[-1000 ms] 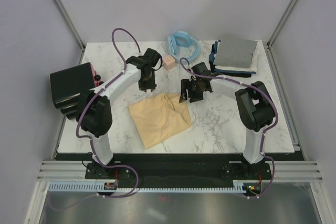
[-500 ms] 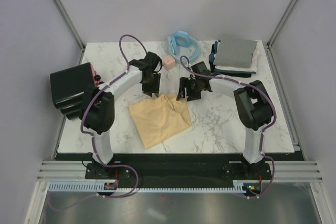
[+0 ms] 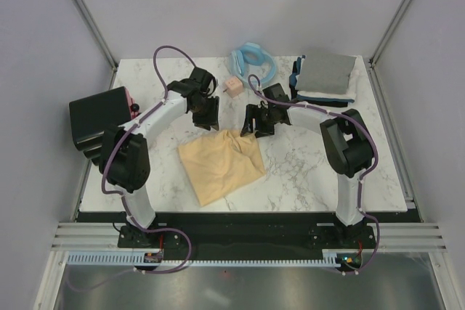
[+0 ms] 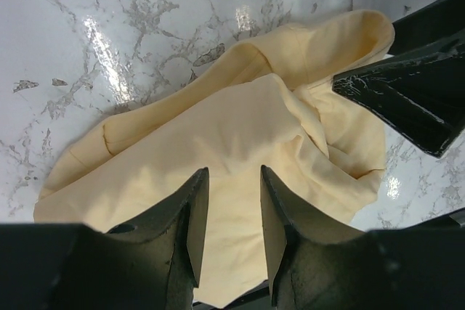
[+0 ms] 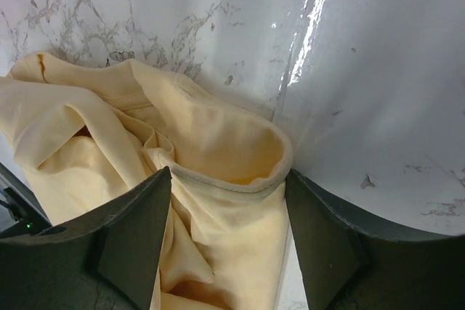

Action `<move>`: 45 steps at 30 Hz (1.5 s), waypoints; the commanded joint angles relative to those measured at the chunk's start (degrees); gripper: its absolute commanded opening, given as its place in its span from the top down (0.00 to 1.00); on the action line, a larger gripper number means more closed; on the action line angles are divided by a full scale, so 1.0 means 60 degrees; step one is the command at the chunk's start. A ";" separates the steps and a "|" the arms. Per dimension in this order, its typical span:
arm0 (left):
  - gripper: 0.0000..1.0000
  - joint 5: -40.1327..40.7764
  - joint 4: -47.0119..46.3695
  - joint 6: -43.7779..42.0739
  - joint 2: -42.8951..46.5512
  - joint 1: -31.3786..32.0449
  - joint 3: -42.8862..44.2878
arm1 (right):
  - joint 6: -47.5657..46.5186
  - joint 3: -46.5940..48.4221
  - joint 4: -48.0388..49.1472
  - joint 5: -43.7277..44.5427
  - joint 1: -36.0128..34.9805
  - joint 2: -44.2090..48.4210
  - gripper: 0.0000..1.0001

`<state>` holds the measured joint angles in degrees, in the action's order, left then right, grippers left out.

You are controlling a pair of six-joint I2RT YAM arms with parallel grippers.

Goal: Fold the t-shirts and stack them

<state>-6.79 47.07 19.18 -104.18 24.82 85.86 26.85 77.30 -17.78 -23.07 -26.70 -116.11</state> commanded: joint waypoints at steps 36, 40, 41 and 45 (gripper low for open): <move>0.65 -0.1462 -0.0535 -0.0560 -0.1312 -0.0050 0.0220 | -0.0139 -0.0036 -0.0552 0.0110 0.0055 -0.0862 0.29; 0.90 -0.1418 -0.0550 -0.0545 -0.1474 -0.0050 0.0279 | -0.0125 -0.0022 -0.0538 0.0095 0.0070 -0.0891 0.32; 0.93 -0.1389 -0.0564 -0.0545 -0.1489 -0.0050 0.0265 | -0.0139 -0.0022 -0.0552 0.0095 0.0055 -0.0906 0.33; 0.98 -0.1286 -0.0594 -0.0516 -0.1314 -0.0050 0.0221 | -0.0110 0.0052 -0.0538 0.0081 0.0055 -0.0994 0.36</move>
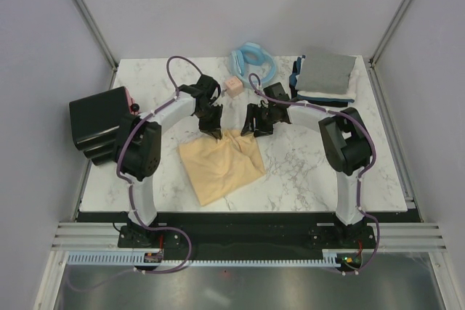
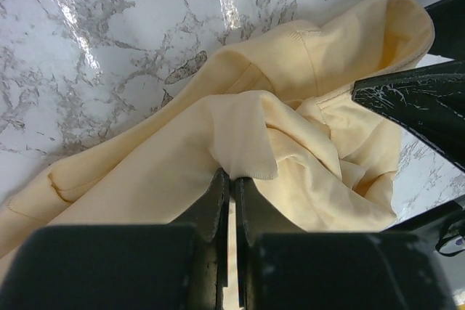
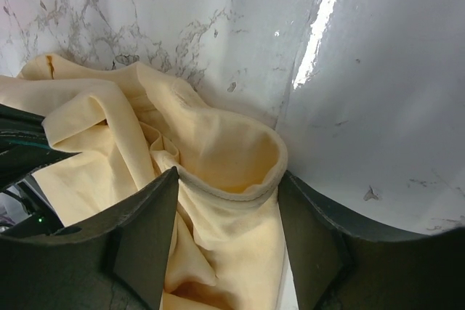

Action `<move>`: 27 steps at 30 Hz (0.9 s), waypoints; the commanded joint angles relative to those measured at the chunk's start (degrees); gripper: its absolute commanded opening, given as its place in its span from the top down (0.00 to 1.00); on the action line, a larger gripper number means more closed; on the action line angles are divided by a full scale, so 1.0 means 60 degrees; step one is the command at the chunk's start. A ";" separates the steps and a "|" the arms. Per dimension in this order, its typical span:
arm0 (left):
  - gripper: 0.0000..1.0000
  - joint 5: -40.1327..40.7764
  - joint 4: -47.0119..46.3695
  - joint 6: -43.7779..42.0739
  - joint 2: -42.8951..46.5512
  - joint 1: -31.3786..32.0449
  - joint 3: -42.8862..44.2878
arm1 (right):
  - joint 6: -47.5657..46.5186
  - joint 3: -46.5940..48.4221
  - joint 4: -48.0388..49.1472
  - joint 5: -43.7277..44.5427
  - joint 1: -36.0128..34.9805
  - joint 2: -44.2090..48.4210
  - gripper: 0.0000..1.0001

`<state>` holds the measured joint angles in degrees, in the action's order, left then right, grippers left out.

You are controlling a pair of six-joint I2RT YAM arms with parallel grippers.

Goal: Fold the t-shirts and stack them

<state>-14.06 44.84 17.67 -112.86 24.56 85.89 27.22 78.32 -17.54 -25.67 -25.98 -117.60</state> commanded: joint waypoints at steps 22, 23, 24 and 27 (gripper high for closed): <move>0.98 -0.0102 0.0085 -0.0133 0.2667 -0.0006 -0.0632 | -0.0231 -0.0208 -0.1324 0.0675 -0.0153 0.0307 0.59; 0.98 -0.0102 0.0100 -0.0133 0.2682 -0.0006 -0.0676 | -0.0216 -0.0164 -0.1470 0.0733 -0.0182 0.0366 0.59; 0.98 -0.0131 0.0114 -0.0133 0.2725 -0.0006 -0.0720 | -0.0172 -0.0076 -0.1544 0.0763 -0.0197 0.0483 0.60; 0.98 -0.0131 0.0100 -0.0089 0.2828 -0.0006 -0.0852 | -0.0084 0.0246 -0.2085 0.0997 -0.0386 0.0615 0.61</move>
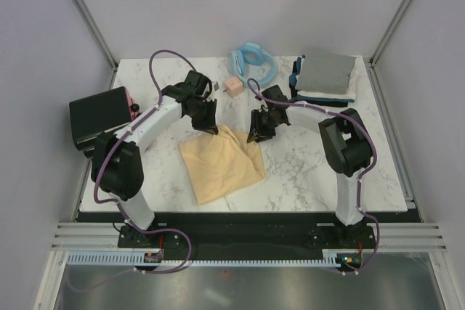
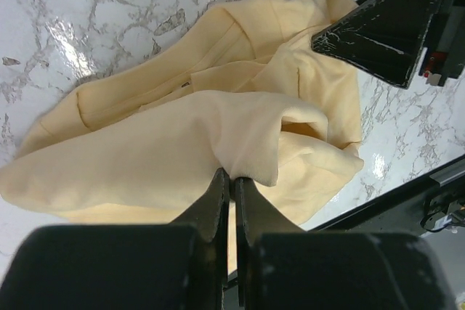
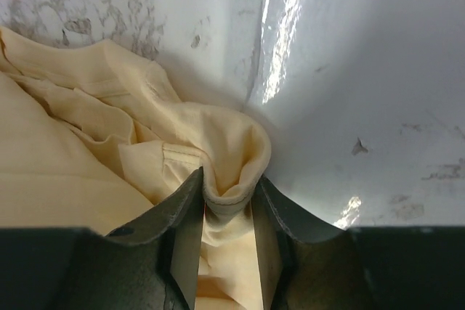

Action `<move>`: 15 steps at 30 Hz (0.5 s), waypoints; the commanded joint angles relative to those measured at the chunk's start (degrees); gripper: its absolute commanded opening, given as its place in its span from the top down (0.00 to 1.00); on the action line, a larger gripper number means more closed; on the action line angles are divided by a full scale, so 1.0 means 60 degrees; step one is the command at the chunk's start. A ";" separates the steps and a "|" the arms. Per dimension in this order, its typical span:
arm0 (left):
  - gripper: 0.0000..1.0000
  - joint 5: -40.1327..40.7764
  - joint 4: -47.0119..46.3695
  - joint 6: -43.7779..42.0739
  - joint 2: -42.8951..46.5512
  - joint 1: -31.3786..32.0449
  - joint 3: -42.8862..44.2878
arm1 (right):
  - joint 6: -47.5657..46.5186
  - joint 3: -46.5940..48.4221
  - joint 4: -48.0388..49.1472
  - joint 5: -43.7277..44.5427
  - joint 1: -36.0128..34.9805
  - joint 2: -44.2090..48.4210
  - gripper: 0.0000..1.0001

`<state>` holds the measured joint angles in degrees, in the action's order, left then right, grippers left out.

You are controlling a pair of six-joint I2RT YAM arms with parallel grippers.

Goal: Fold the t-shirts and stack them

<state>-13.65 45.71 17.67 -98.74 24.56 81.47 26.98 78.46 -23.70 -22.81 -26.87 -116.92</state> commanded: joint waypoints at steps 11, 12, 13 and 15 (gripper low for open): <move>0.98 -0.0127 -0.0017 -0.0147 0.0870 -0.0006 -0.0483 | 0.0146 0.0547 -0.1323 0.0403 -0.0692 0.1234 0.62; 0.98 -0.0127 -0.0016 -0.0191 0.0914 -0.0006 -0.0512 | 0.0146 0.0547 -0.1337 0.0374 -0.0736 0.1264 0.62; 0.98 -0.0127 -0.0016 -0.0206 0.0958 -0.0006 -0.0556 | 0.0146 0.0547 -0.1323 0.0301 -0.0750 0.1308 0.62; 0.98 -0.0215 0.0013 -0.0264 0.1090 -0.0006 -0.0629 | 0.0161 0.0562 -0.1323 0.0140 -0.0794 0.1309 0.62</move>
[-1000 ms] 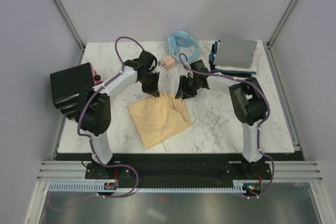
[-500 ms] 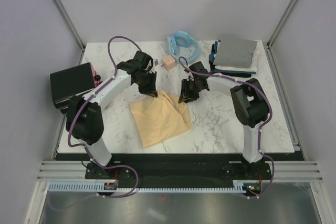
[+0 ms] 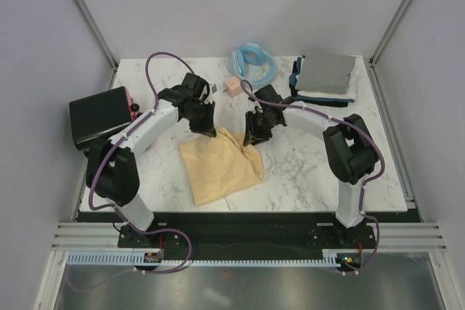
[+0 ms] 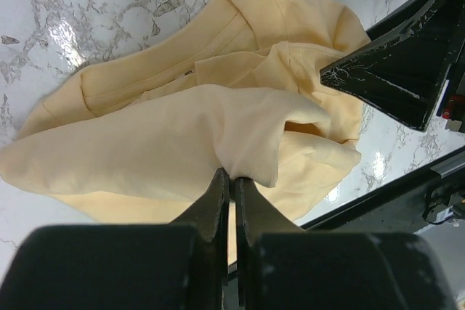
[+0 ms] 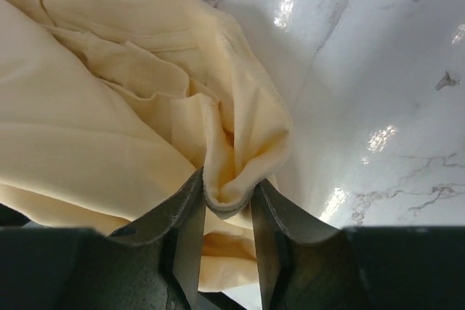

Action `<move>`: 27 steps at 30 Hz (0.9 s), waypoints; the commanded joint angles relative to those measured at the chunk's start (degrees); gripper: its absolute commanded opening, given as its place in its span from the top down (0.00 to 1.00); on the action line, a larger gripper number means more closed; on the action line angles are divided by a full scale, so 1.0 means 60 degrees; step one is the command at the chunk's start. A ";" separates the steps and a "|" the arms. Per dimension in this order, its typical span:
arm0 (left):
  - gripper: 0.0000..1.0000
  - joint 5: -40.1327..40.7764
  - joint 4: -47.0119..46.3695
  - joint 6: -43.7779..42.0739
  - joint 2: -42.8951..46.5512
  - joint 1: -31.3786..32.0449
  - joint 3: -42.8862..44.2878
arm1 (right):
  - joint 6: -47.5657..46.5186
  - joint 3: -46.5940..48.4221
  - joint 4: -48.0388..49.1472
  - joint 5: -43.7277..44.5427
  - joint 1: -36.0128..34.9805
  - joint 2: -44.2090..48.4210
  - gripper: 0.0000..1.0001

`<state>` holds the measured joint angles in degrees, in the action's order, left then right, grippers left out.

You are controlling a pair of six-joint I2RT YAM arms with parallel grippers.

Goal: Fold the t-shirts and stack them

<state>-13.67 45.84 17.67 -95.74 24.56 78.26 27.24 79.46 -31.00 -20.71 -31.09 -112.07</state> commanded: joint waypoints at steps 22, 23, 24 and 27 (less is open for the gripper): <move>0.98 -0.0344 -0.0024 -0.0367 0.1470 -0.0006 -0.0562 | 0.0600 0.0307 0.0142 -0.1529 -0.0560 0.0690 0.46; 0.98 -0.0343 -0.0024 -0.0353 0.1485 -0.0006 -0.0592 | 0.0673 0.0292 0.0157 -0.1543 -0.0560 0.0763 0.43; 0.98 -0.0343 -0.0038 -0.0352 0.1499 -0.0006 -0.0621 | 0.0732 0.0263 0.0187 -0.1573 -0.0575 0.0807 0.43; 0.98 -0.0343 -0.0038 -0.0323 0.1514 -0.0006 -0.0665 | 0.0922 0.0028 0.0421 -0.1748 -0.0575 0.0779 0.41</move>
<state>-14.04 46.19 17.63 -89.06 24.56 74.59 30.68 80.05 -30.59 -28.69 -34.09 -110.41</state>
